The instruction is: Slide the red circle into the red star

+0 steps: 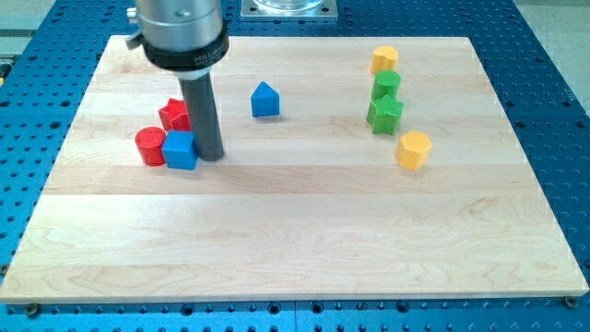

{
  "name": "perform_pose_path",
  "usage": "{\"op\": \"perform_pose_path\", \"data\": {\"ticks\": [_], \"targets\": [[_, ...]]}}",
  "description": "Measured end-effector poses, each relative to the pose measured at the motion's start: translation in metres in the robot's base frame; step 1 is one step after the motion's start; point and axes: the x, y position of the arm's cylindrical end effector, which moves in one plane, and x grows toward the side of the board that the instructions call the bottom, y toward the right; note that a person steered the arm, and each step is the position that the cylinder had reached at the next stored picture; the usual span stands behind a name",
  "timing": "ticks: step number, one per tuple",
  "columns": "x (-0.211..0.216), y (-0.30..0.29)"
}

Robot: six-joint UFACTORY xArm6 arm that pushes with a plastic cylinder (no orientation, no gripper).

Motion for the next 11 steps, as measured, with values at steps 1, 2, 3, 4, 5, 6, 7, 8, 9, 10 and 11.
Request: {"op": "perform_pose_path", "data": {"ticks": [1,2,3,4,5,6,7,8,9,10,11], "targets": [[0.037,-0.004],[0.052,-0.055],[0.035,-0.096],[0.02,-0.094],[0.003,-0.081],[-0.005,-0.095],[-0.019,-0.1],[-0.019,-0.083],[-0.019,-0.076],[-0.019,-0.073],[0.004,-0.085]]}}
